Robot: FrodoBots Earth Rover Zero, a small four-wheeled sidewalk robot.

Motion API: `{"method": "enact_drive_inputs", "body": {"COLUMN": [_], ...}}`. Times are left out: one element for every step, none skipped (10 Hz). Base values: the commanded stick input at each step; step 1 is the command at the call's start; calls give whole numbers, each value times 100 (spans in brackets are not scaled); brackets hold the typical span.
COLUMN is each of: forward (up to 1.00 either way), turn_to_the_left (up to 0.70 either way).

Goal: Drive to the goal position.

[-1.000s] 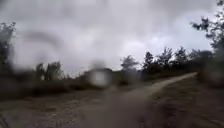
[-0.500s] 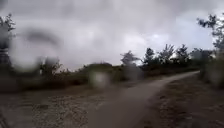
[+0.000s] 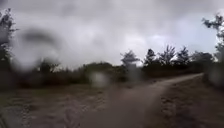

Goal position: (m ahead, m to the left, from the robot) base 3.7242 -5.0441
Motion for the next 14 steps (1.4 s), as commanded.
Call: {"method": "enact_drive_inputs", "body": {"forward": [45, 45, 45, 45, 45, 45, 45, 45, 45, 45, 45, 45, 45, 45], "turn_to_the_left": [0, 0, 0, 0, 0, 0, 0, 0, 0, 0, 0, 0, 0, 0]}}
